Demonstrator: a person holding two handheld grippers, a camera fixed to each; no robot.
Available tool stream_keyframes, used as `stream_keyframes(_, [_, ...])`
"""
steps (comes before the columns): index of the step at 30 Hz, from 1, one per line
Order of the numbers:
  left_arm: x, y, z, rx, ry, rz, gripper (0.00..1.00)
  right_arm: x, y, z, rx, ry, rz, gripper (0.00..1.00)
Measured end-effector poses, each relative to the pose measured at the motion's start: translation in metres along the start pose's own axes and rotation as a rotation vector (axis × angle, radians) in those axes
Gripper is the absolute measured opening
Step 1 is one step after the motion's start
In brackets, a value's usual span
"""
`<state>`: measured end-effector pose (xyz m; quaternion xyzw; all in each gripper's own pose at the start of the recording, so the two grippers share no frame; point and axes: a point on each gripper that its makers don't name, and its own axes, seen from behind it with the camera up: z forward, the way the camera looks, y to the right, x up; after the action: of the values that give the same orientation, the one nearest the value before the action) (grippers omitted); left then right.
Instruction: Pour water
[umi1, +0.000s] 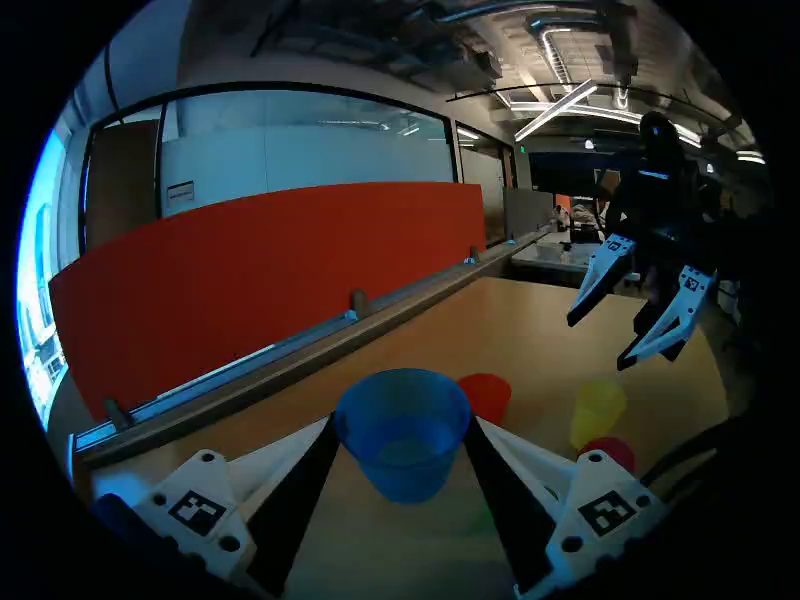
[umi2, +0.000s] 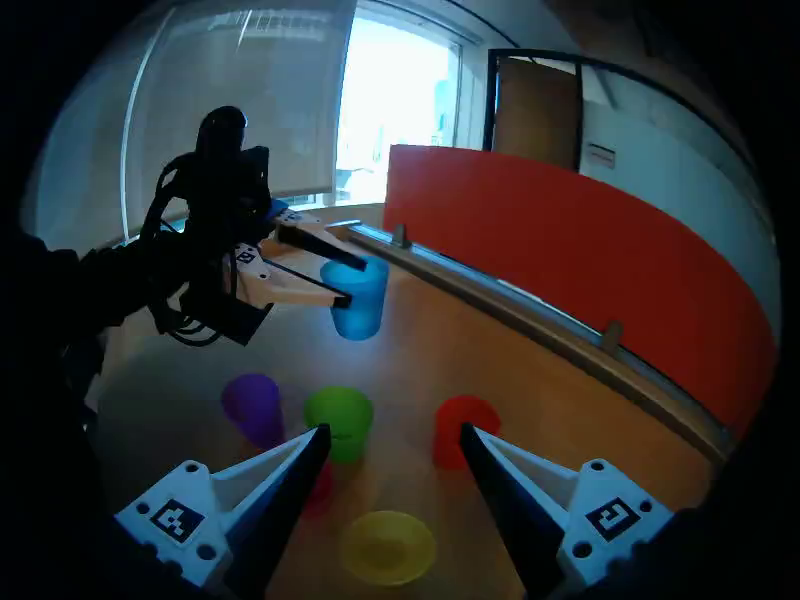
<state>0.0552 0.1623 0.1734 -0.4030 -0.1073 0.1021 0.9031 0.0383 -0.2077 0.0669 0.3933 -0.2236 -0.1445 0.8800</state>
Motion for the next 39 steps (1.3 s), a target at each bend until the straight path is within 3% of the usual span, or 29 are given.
stream_keyframes(6, [0.016,0.0,-0.01,0.003,0.062,-0.025,0.86,0.002,-0.002,-0.004,-0.003,0.004,-0.003,1.0])
stream_keyframes(15, [0.032,0.007,-0.021,-0.002,0.119,-0.008,0.86,0.003,-0.003,-0.006,-0.006,0.008,-0.008,1.0])
stream_keyframes(39, [0.049,0.015,-0.026,-0.026,0.181,-0.033,0.86,0.005,-0.004,-0.006,-0.005,0.009,-0.013,1.0])
